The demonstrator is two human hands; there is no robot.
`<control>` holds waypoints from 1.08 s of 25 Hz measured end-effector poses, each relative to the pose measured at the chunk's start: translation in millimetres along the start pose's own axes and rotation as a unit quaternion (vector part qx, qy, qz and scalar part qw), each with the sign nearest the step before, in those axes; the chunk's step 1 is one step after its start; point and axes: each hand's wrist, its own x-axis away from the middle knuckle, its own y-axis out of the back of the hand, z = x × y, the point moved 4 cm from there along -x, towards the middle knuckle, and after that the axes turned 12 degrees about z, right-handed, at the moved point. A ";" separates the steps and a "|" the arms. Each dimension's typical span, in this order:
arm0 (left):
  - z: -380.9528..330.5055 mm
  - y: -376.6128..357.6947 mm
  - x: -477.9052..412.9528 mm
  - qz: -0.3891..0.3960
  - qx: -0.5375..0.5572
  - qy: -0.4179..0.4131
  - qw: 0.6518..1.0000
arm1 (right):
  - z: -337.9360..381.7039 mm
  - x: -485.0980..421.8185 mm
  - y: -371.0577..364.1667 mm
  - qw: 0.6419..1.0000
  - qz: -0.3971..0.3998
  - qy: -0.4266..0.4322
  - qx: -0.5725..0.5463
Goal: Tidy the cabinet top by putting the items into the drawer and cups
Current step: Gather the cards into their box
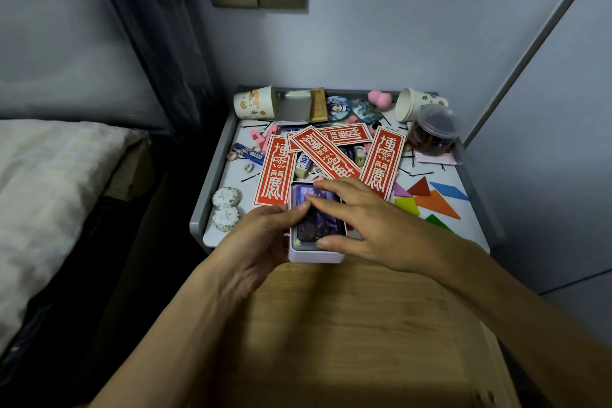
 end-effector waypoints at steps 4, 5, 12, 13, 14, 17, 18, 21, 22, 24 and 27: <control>1.3 0.1 -0.6 -0.010 -0.004 -0.001 1.000 | -0.5 0.6 0.2 1.000 0.013 -0.008 0.000; 1.4 0.2 -0.5 -0.012 -0.006 0.000 1.000 | 0.0 0.9 0.8 1.000 0.016 -0.009 0.002; -2.4 0.0 2.0 -0.010 -0.026 0.006 1.000 | 3.6 -1.1 2.0 0.999 -0.002 -0.003 0.033; -2.9 0.3 2.2 -0.010 -0.027 0.007 1.000 | 3.8 -1.4 2.6 1.000 -0.004 0.000 0.028; -3.4 0.9 2.6 -0.012 -0.029 0.007 0.999 | 4.3 -1.7 2.8 1.000 -0.007 0.003 0.023; -4.2 1.4 3.8 -0.013 -0.031 0.008 0.999 | 3.8 -1.7 0.7 1.000 -0.026 0.012 0.009; -5.3 0.8 4.5 -0.014 -0.035 0.007 0.999 | 3.4 -1.9 0.3 0.999 -0.034 0.015 0.006; -8.4 0.5 5.6 -0.025 -0.044 0.001 0.999 | 3.6 -4.6 1.7 0.998 -0.052 0.021 0.003; -9.6 1.6 6.0 -0.035 -0.046 0.000 0.998 | 5.2 -6.5 3.0 0.998 -0.051 0.023 0.005; -13.5 3.7 7.5 -0.060 -0.052 -0.005 0.997 | 8.7 -11.9 6.7 0.999 -0.034 0.027 -0.007; -27.5 8.0 12.0 -0.101 -0.038 -0.042 0.993 | 12.6 -32.4 29.5 0.994 -0.004 0.033 -0.106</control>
